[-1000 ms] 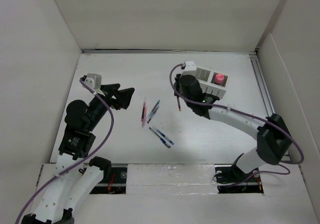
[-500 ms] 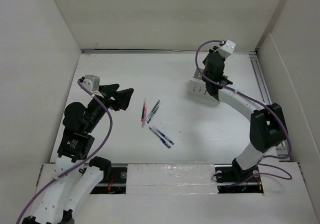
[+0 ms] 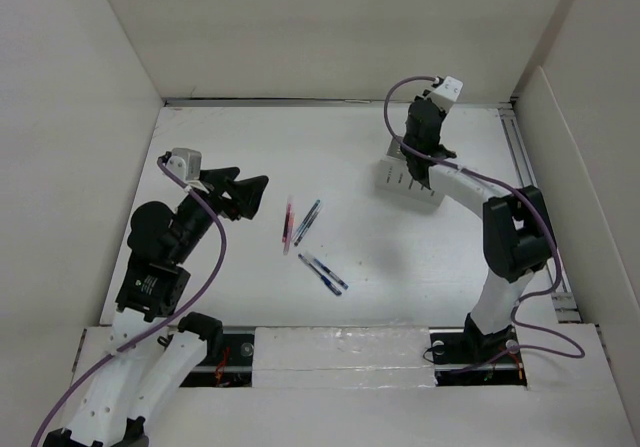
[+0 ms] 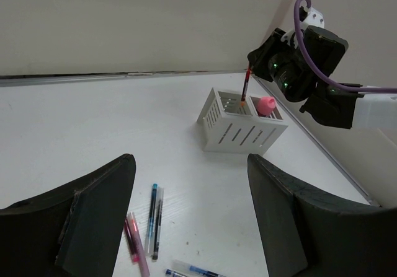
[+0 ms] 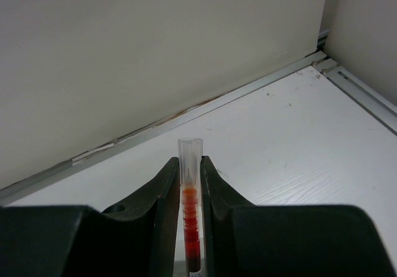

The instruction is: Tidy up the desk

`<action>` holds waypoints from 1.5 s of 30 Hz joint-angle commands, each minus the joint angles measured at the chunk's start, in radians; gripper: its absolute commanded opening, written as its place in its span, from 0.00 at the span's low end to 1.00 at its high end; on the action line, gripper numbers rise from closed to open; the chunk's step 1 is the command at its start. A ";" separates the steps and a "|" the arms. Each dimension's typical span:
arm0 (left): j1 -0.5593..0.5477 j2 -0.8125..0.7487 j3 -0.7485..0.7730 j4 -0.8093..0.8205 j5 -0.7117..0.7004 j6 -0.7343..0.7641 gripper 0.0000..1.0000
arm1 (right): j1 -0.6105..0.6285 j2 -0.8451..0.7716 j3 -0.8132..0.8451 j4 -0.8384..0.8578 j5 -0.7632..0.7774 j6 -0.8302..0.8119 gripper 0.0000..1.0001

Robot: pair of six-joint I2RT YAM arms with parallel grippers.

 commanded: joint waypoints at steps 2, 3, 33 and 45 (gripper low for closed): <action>-0.003 0.007 0.016 0.030 0.002 0.009 0.68 | 0.034 0.000 -0.022 0.051 0.019 0.022 0.00; -0.003 0.007 0.016 0.030 0.005 0.009 0.68 | 0.043 0.000 -0.032 0.051 0.020 0.029 0.00; -0.003 -0.011 0.013 0.028 -0.001 0.006 0.68 | 0.366 -0.386 -0.298 -0.224 -0.491 0.319 0.00; -0.003 -0.014 0.014 0.028 -0.013 0.003 0.68 | 0.592 -0.245 -0.377 -0.532 -0.679 0.334 0.37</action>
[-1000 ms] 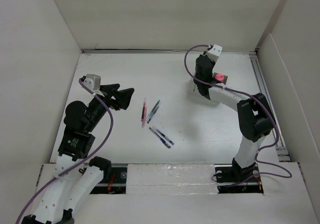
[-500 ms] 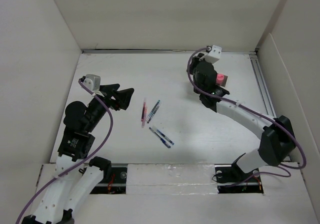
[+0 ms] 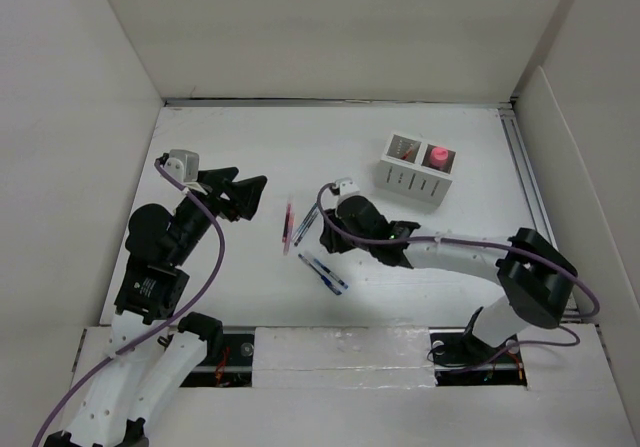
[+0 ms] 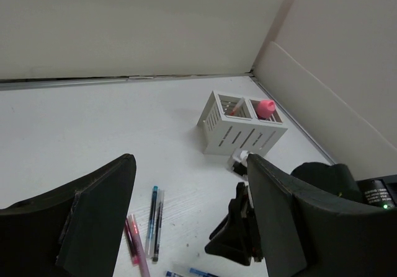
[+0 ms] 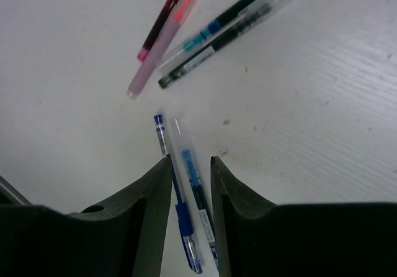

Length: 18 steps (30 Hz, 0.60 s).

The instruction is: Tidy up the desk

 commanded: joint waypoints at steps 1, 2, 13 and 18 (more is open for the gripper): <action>-0.003 -0.002 0.013 0.027 -0.009 0.003 0.68 | 0.014 0.042 0.026 -0.038 -0.050 0.021 0.37; -0.003 -0.001 0.014 0.027 -0.006 0.003 0.68 | 0.014 0.059 0.038 -0.034 -0.074 0.013 0.36; -0.003 -0.005 0.011 0.027 -0.022 0.008 0.68 | 0.064 0.248 0.192 -0.127 -0.025 -0.021 0.35; -0.003 -0.007 0.011 0.033 -0.005 0.006 0.68 | 0.064 0.274 0.199 -0.132 -0.021 -0.019 0.33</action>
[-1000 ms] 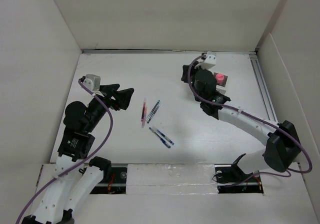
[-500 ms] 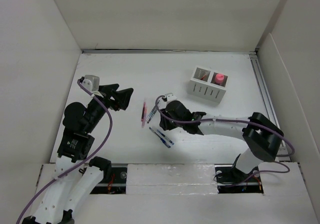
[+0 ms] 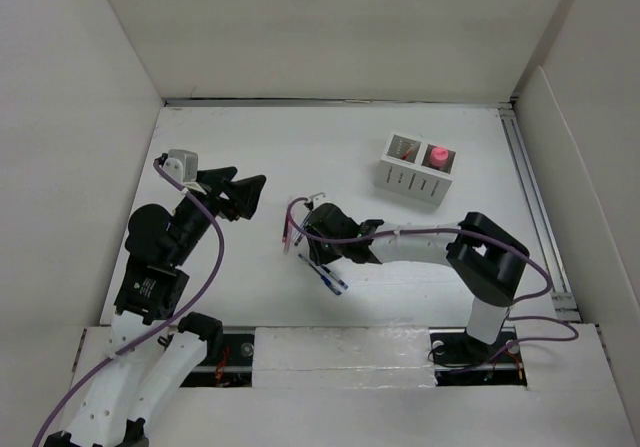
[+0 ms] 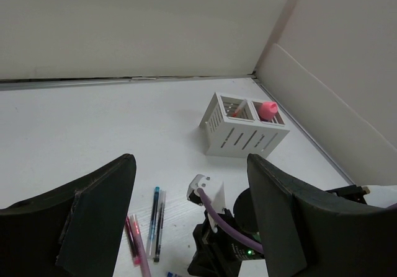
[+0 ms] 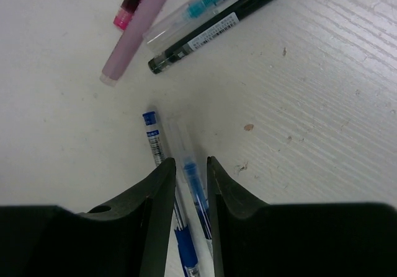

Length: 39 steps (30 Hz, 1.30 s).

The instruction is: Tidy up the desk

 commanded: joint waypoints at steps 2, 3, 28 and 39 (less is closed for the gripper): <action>-0.003 0.002 0.013 0.025 0.003 0.007 0.68 | 0.004 0.020 0.045 -0.017 0.025 -0.006 0.32; -0.003 0.001 0.014 0.027 0.006 0.007 0.68 | 0.004 0.027 0.045 -0.015 0.023 -0.009 0.32; -0.003 -0.002 0.013 0.027 0.012 0.007 0.68 | -0.089 -0.026 0.032 -0.031 0.252 -0.024 0.00; -0.003 -0.004 0.011 0.027 0.012 0.006 0.68 | -0.413 -0.351 -0.004 0.259 0.396 0.063 0.00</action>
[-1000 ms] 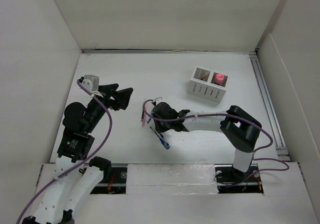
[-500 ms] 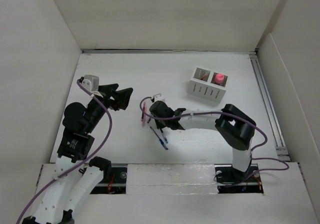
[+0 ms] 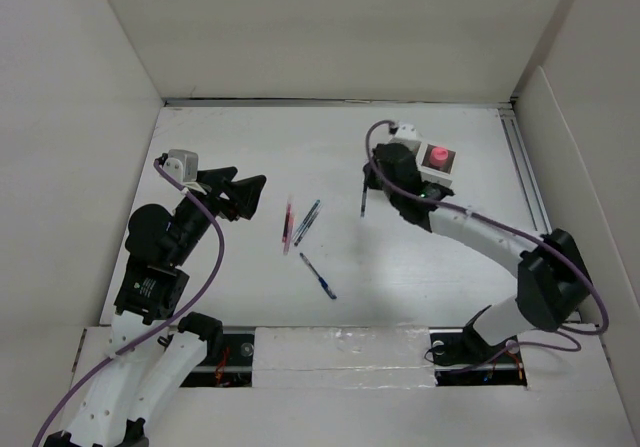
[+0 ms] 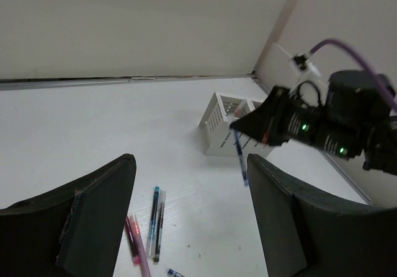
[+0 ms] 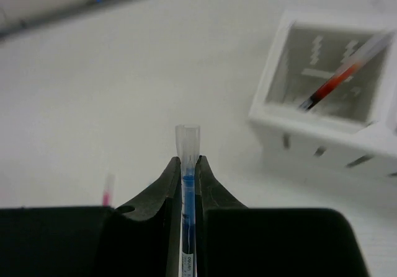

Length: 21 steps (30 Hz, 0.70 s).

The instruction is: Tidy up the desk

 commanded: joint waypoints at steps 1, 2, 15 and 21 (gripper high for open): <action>-0.003 -0.012 0.010 0.027 0.011 0.006 0.68 | -0.101 -0.055 0.002 0.195 0.104 0.024 0.00; -0.003 -0.017 0.010 0.030 0.013 0.006 0.68 | -0.126 -0.049 0.000 0.271 0.161 0.008 0.00; -0.003 -0.017 0.010 0.027 -0.003 0.012 0.68 | -0.333 0.288 0.323 0.398 0.341 -0.150 0.00; -0.003 -0.006 0.013 0.030 0.008 0.011 0.68 | -0.272 0.308 0.243 0.461 0.483 -0.255 0.02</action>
